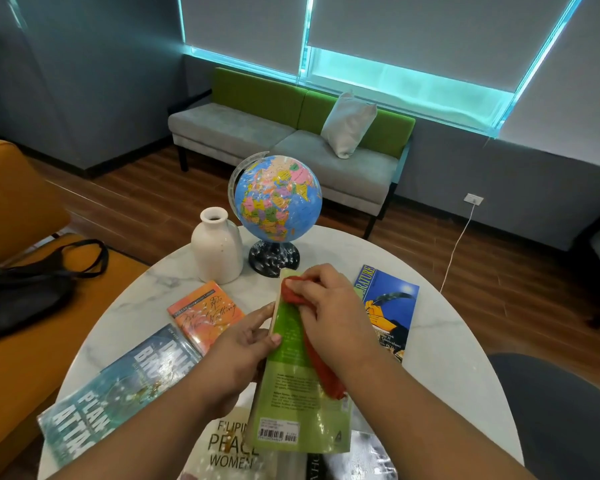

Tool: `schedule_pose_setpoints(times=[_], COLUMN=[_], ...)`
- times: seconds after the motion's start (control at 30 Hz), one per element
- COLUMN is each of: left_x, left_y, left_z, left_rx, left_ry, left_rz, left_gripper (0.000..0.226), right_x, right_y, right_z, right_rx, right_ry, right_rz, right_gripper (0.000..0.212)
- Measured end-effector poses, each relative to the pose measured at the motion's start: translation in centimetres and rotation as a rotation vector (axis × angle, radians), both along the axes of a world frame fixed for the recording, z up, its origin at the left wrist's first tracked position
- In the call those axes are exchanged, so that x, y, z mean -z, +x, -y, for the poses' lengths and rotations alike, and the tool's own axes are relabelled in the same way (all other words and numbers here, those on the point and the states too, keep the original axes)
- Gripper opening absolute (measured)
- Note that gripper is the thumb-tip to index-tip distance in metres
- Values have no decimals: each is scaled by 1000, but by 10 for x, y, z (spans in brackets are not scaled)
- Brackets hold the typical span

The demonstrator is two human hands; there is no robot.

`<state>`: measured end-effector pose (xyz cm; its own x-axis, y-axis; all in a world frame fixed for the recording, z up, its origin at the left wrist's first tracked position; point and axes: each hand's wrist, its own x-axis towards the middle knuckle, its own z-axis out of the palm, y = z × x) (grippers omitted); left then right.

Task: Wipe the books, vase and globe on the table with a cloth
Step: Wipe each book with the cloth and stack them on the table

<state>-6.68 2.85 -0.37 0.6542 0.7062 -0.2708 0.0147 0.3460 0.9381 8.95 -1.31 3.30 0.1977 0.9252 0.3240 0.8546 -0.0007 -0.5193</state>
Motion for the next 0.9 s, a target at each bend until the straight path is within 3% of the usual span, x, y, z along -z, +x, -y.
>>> schedule_pose_setpoints(times=[0.13,0.33,0.47,0.67,0.8,0.9], left_x=[-2,-7,-6,-6,-2,-3], left_y=[-2,-2,-4,-4,-3,-4], left_z=[-5,-6,-9,-8,-10,-12], left_rx=[-25,12,-9,33,-15,3], left_ry=[5,34,36,51,61,71], left_rz=[10,-7,-4,14,-4,6], left_gripper=[44,42,41,42,44,44], right_x=[2,-14,-9,-21,-19,-17], right_y=[-17,-2,-14,-4,-23,-16], right_z=[17,-15,-3,-21,0,-4], right_rx=[-107,91,8,98,-43,-2], right_ry=[-26,13,-50,-39,-56,-9], right_rz=[74,-25,-1,-36,41,-50], right_gripper=[32,29,31,30,29,32])
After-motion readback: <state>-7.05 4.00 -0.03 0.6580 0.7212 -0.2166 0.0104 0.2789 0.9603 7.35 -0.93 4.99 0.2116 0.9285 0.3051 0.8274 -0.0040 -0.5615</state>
